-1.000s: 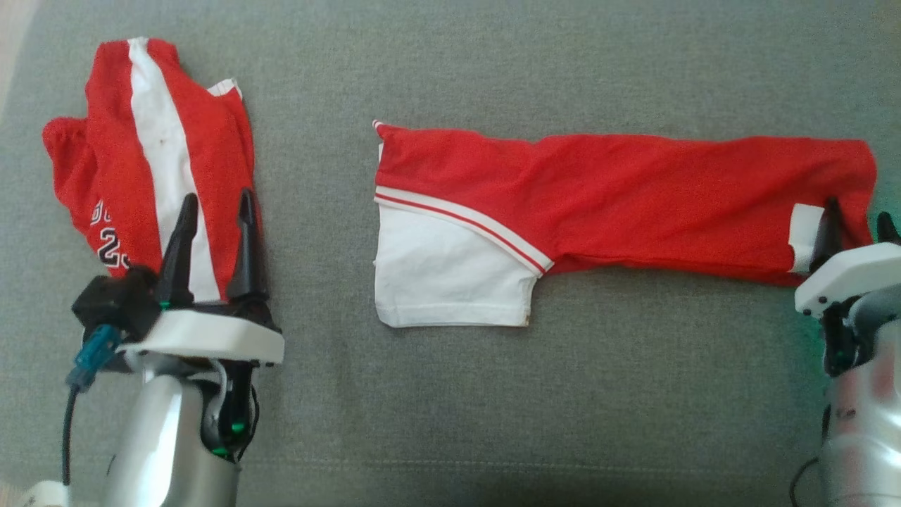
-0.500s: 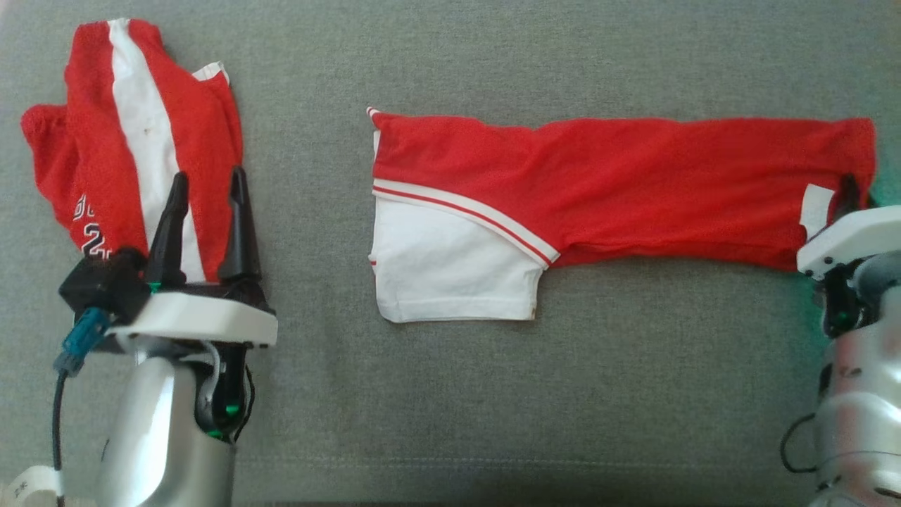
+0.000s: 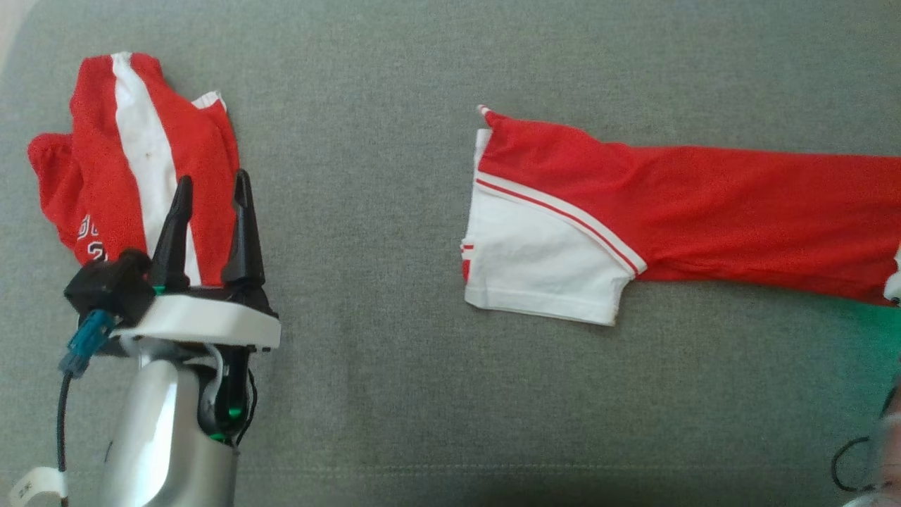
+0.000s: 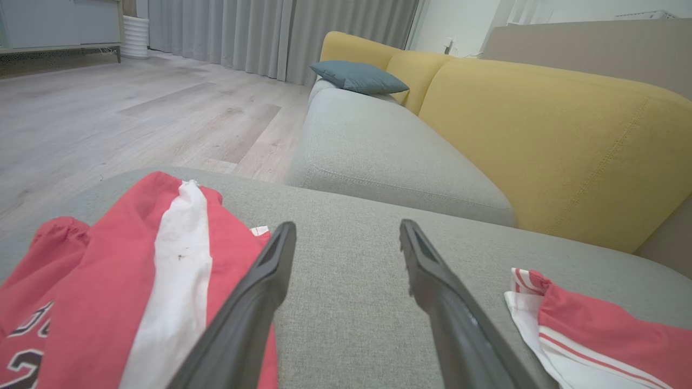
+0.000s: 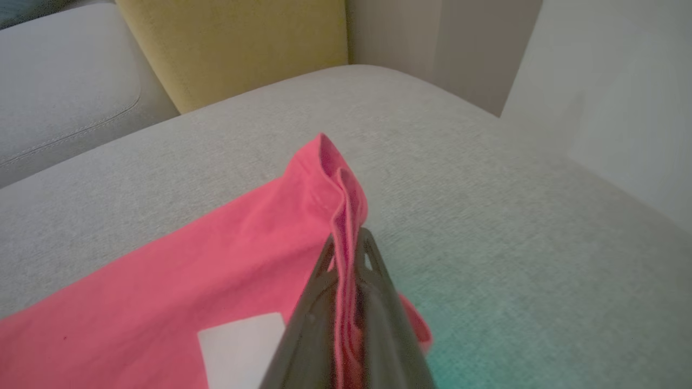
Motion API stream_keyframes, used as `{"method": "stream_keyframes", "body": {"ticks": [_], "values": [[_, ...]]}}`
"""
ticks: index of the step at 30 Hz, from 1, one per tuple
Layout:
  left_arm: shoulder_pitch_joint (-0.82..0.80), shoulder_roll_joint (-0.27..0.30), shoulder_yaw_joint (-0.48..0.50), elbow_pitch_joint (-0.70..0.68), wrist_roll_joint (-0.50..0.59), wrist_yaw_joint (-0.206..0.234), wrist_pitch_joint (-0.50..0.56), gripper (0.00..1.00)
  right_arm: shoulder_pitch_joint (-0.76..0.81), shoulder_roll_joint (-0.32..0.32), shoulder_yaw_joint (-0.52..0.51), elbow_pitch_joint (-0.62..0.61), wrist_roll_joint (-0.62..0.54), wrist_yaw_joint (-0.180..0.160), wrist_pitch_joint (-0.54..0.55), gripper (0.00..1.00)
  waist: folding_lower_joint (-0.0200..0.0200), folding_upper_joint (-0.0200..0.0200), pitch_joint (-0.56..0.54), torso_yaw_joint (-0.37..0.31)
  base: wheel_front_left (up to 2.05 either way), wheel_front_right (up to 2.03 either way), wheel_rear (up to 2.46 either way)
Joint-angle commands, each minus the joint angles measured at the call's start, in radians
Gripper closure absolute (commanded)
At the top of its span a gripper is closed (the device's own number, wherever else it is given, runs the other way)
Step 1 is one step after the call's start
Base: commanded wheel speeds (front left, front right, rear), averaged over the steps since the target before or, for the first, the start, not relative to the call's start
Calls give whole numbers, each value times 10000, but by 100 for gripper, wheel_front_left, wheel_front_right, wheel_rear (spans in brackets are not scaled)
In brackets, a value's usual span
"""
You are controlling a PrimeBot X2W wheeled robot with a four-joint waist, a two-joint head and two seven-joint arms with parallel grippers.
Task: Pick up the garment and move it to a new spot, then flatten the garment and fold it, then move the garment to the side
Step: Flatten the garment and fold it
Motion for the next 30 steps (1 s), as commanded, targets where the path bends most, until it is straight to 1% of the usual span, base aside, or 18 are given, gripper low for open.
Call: {"method": "stream_keyframes", "body": {"ticks": [1,3,6,10,13,17,19,20,21,22,25,28,30], "values": [[-24,142,287,-244,-23,100,-61,0,-267,-43,-111,-440,-405,-9,-128,100,0,0,-156,-11,0,0,0],[53,142,244,-219,-53,132,-61,0,-379,99,-331,-494,-769,-9,-166,100,0,0,-311,-8,0,0,0],[230,142,194,-197,-124,202,-61,0,-470,258,-229,-379,-1044,-9,-241,100,0,0,-636,-23,0,0,0],[528,142,144,-180,-219,338,-61,0,-599,388,378,-168,-935,-9,-361,100,0,0,-1085,-74,0,0,0],[741,141,56,-156,-279,405,-61,0,-687,429,1143,84,-537,-9,-358,100,0,0,-1470,-93,0,0,0],[1048,141,-82,-138,-356,518,-61,0,-878,437,2886,848,769,-9,-285,100,0,0,-1945,-94,0,0,0],[1187,141,-132,-141,-377,564,-61,0,-977,439,3829,1124,1639,-9,-191,100,0,0,-2092,-86,0,0,0],[1318,141,-166,-160,-388,582,-61,0,-1021,439,4872,1285,2544,-9,-89,100,0,0,-2209,-63,0,0,0],[1371,141,-167,-172,-391,592,-61,0,-1023,440,5422,1314,3048,-9,-38,100,0,0,-2244,-48,0,0,0],[1371,141,-167,-172,-391,592,-61,0,-1023,440,5422,1314,3048,-9,-38,100,0,0,-2244,-48,0,0,0],[1482,141,-172,-204,-423,628,-61,0,-911,440,7021,1148,4683,-9,91,100,0,0,-2299,22,0,0,0],[1488,141,-226,-223,-464,650,-61,0,-676,441,8529,716,6234,-9,192,100,0,0,-2241,135,0,0,0],[1457,141,-259,-222,-490,644,-61,0,-505,441,9418,439,7053,-9,141,100,0,0,-2166,229,0,0,0]]}}
